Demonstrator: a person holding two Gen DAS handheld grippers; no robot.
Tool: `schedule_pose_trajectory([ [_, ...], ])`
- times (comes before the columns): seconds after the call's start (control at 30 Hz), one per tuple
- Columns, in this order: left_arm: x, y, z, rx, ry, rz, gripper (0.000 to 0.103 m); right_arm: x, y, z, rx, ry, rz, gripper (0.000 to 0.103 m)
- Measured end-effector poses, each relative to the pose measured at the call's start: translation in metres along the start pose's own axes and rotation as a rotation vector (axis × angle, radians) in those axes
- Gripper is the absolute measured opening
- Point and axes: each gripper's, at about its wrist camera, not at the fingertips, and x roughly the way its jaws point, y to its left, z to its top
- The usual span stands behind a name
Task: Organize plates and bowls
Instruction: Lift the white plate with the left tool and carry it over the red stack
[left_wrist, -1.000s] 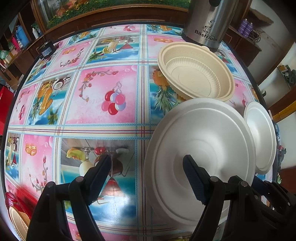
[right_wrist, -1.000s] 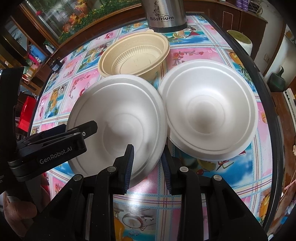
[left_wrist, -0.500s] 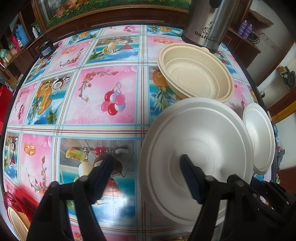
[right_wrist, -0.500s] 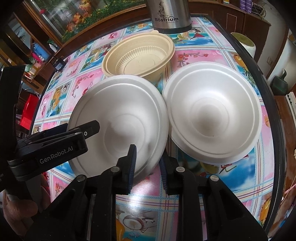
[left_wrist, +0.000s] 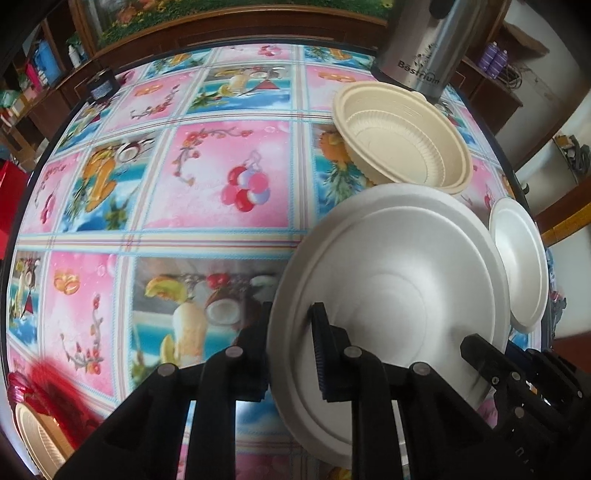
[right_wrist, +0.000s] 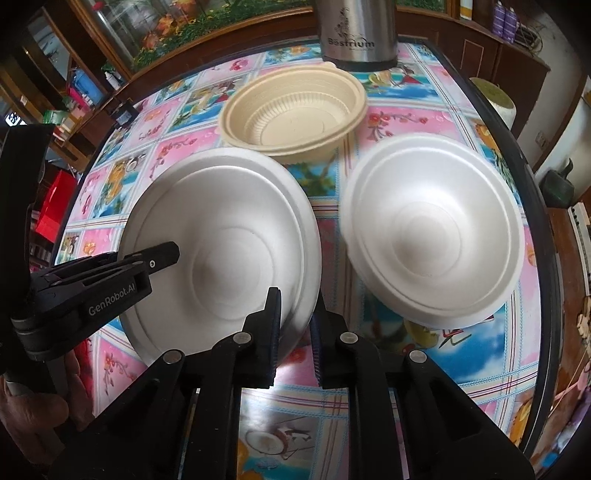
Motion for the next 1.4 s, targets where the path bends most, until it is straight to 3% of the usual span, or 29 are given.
schedule_pose_trajectory([
  [0.3, -0.030, 0.041, -0.021, -0.053, -0.003, 0.010, 0.019, -0.019, 0.046, -0.007, -0.083, -0.007, 0.027, 0.014],
  [0.9, -0.106, 0.174, -0.088, -0.218, -0.060, 0.088, 0.018, -0.042, 0.197, -0.045, -0.317, -0.007, 0.131, 0.015],
  [1.4, -0.126, 0.254, -0.148, -0.303, -0.029, 0.117, 0.019, -0.041, 0.288, -0.086, -0.462, 0.038, 0.186, 0.015],
])
